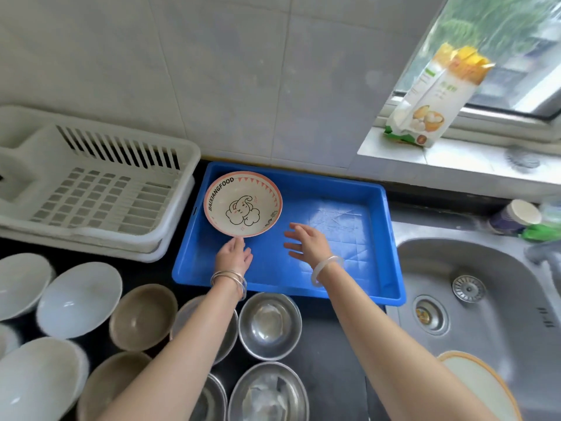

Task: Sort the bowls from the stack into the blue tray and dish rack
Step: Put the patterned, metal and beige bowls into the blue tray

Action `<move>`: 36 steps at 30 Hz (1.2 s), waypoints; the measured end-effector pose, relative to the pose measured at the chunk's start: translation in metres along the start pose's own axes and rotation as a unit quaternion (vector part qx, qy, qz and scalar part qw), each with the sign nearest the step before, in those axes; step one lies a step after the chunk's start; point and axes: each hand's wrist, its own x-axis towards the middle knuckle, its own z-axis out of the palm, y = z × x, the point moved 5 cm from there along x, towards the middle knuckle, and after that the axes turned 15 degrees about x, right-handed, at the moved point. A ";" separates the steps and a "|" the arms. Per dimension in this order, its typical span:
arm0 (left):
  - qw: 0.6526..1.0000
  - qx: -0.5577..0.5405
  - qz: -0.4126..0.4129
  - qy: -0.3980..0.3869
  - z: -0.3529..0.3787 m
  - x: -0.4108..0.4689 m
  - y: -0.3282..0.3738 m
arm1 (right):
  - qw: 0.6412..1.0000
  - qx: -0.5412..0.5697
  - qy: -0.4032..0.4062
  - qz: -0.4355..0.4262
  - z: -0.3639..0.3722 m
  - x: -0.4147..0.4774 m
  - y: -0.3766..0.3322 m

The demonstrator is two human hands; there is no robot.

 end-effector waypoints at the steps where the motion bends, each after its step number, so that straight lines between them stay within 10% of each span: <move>1: 1.000 0.010 0.003 -0.017 0.007 -0.012 -0.001 | 1.000 -0.012 0.003 -0.014 -0.010 -0.011 -0.003; 8: 0.965 0.189 0.013 -0.182 0.103 -0.108 -0.030 | 0.977 -0.148 0.103 -0.113 -0.125 -0.101 -0.013; 18: 0.810 0.476 0.080 -0.332 0.206 -0.194 -0.145 | 0.870 -0.362 0.331 -0.055 -0.311 -0.215 0.035; 36: 0.868 0.397 -0.007 -0.299 0.192 -0.173 -0.133 | 0.894 -0.263 0.350 -0.094 -0.323 -0.225 0.031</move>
